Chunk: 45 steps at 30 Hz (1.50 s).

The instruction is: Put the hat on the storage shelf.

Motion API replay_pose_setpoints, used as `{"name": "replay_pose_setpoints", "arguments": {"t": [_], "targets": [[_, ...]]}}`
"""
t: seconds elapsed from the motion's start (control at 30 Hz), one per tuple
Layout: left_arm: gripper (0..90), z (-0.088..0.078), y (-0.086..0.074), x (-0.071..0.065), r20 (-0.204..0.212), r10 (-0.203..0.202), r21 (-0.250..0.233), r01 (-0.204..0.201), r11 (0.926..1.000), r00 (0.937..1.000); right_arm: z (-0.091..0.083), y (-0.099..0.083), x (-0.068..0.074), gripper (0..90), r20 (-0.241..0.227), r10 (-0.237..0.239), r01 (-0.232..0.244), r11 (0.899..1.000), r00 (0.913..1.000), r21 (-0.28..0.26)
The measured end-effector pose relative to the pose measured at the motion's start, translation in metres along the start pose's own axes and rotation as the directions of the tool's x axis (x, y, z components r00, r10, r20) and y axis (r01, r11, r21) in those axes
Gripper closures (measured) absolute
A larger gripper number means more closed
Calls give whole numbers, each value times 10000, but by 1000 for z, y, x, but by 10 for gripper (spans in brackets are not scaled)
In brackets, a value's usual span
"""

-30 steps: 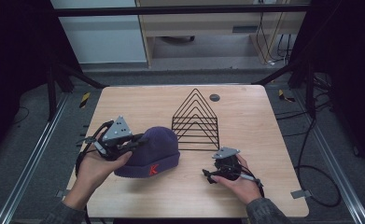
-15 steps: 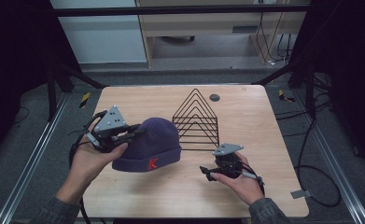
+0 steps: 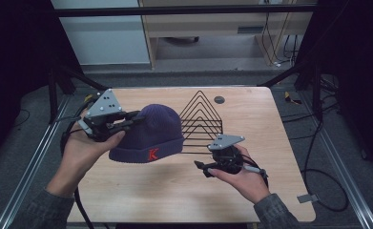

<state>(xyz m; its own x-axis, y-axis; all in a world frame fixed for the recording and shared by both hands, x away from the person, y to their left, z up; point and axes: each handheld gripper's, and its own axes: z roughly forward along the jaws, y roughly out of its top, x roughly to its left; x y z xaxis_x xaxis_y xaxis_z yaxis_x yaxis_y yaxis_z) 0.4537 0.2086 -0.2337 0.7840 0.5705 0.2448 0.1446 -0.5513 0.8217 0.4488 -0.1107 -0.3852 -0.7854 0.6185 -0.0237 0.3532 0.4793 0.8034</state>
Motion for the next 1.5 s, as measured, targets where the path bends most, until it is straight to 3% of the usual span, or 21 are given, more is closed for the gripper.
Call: {"name": "replay_pose_setpoints", "arguments": {"t": [0.17,0.43,0.63,0.93,1.0,1.17,1.33,1.5], "targets": [[806,-1,11,0,102,134,-91,-133,9999,9999,-3,15,2,323,-47,-220,219,9996,9997,-187],[805,9,24,5,556,136,-275,-121,9995,9984,-1,31,-8,325,55,-19,20,9997,10000,-257],[805,5,34,2,538,313,-328,-296,9990,9981,2,42,-12,317,182,-90,94,9998,9998,-190],[804,5,37,3,716,361,-581,-320,9978,9968,12,56,-11,336,-48,-146,145,9997,9999,-193],[804,7,37,4,690,349,-582,-309,9978,9970,16,57,-13,401,-164,-54,52,9999,9999,-164],[802,12,37,8,554,173,-539,-143,9984,9983,14,60,-19,680,-434,-95,86,9998,9990,-206],[801,17,40,17,582,-196,-701,237,9973,9981,1,65,-21,716,-414,-261,249,9992,9988,-306],[801,22,49,26,368,-552,-987,586,9934,9978,-17,73,-34,732,-194,-305,296,9985,9993,-471]]}}
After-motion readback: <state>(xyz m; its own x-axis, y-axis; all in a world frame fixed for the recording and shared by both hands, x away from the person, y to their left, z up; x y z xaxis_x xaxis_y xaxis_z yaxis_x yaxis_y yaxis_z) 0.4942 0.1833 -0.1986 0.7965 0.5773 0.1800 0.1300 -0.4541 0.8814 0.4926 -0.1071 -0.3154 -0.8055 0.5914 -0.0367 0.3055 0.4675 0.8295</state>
